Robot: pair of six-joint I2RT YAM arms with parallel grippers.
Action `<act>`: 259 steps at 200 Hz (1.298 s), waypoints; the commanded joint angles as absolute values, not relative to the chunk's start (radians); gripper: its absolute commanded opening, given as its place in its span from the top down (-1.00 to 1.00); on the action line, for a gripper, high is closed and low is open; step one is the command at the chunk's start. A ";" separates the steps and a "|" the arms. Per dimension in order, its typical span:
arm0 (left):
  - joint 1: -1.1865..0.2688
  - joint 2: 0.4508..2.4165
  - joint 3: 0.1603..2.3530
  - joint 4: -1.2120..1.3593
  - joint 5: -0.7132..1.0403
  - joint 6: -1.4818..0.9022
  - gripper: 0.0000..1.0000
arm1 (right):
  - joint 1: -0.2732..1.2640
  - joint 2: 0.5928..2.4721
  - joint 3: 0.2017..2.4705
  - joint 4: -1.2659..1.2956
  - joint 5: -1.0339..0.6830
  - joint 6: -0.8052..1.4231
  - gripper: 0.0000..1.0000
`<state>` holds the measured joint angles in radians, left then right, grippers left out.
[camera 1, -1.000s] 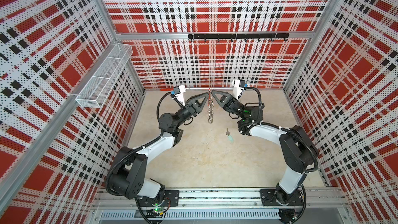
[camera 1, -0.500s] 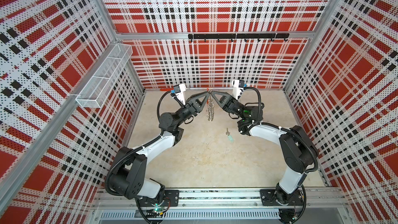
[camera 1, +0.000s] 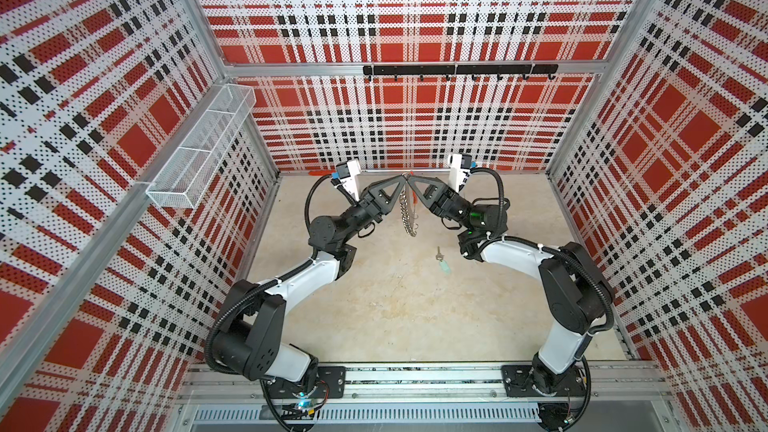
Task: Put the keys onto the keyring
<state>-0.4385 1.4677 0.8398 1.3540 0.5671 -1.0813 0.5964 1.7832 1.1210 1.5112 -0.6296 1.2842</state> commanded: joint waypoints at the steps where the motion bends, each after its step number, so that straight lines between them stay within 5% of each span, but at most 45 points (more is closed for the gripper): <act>1: -0.456 1.482 0.867 1.373 0.590 -1.066 0.83 | 0.616 1.779 1.155 1.533 -0.645 1.283 1.00; 18: -0.456 1.481 0.868 1.374 0.594 -1.064 1.00 | 0.617 1.774 1.152 1.521 -0.646 1.271 1.00; 68: -0.458 1.474 0.860 1.368 0.600 -1.057 1.00 | 0.617 1.697 1.104 1.356 -0.630 1.153 1.00; 86: -0.457 1.471 0.860 1.368 0.604 -1.064 1.00 | 0.612 1.656 1.082 1.271 -0.623 1.086 0.51; 103: -0.456 1.471 0.863 1.360 0.604 -1.073 1.00 | 0.595 1.605 1.055 1.177 -0.616 1.027 0.28; 147: -0.432 1.455 0.861 1.214 0.606 -1.033 1.00 | 0.536 1.357 0.963 0.493 -0.376 0.609 0.05; 184: -0.428 1.445 0.843 1.123 0.597 -0.968 1.00 | 0.533 1.236 0.846 0.143 -0.134 0.350 -0.02; 259: -0.427 1.466 0.843 1.110 0.606 -0.951 1.00 | 0.534 1.387 0.728 0.015 -0.137 0.328 0.03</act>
<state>-0.4324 1.4700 0.8402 1.0874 0.5953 -0.9756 0.5327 1.3273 0.7200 0.0723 -0.1555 0.3706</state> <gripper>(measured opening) 0.042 0.492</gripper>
